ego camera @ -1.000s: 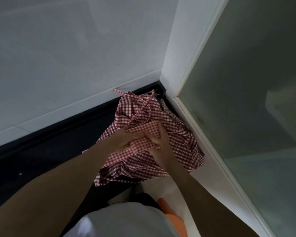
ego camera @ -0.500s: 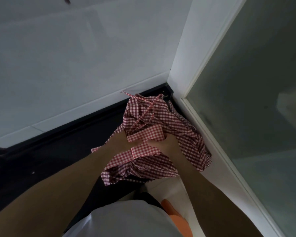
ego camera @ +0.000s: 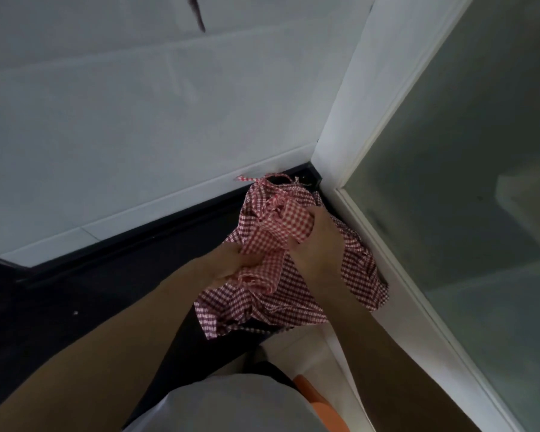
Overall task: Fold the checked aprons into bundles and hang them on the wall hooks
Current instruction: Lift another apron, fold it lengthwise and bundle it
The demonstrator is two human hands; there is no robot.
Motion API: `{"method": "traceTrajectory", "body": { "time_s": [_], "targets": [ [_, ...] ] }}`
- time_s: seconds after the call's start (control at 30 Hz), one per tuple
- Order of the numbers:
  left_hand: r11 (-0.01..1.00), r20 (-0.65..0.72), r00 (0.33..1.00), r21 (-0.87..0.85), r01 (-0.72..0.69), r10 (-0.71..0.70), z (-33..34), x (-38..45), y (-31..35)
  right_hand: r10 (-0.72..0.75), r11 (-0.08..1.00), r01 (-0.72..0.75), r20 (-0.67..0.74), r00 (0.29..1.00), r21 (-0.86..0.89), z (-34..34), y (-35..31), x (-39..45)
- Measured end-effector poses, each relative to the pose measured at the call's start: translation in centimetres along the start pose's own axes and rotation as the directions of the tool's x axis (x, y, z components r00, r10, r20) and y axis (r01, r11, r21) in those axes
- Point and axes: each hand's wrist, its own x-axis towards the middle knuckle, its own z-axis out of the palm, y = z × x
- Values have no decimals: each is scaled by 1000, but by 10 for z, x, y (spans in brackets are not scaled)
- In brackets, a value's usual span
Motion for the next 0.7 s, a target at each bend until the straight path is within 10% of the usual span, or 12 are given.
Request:
{"method": "traceTrajectory", "body": {
  "time_s": [0.27,0.5,0.7],
  "targets": [
    [731,196,973,-681,44,125,7,-11,4,-410,908,401,58,910,125,20,8,-50],
    [974,-62,980,-115,-195,189,10,-35,7,-391,903,325,230,891,280,4,0,-65],
    [828,170,948,461,-319,271,-28,-41,0,-70,982,56,69,995,183,-28,-24,-46]
  ]
}}
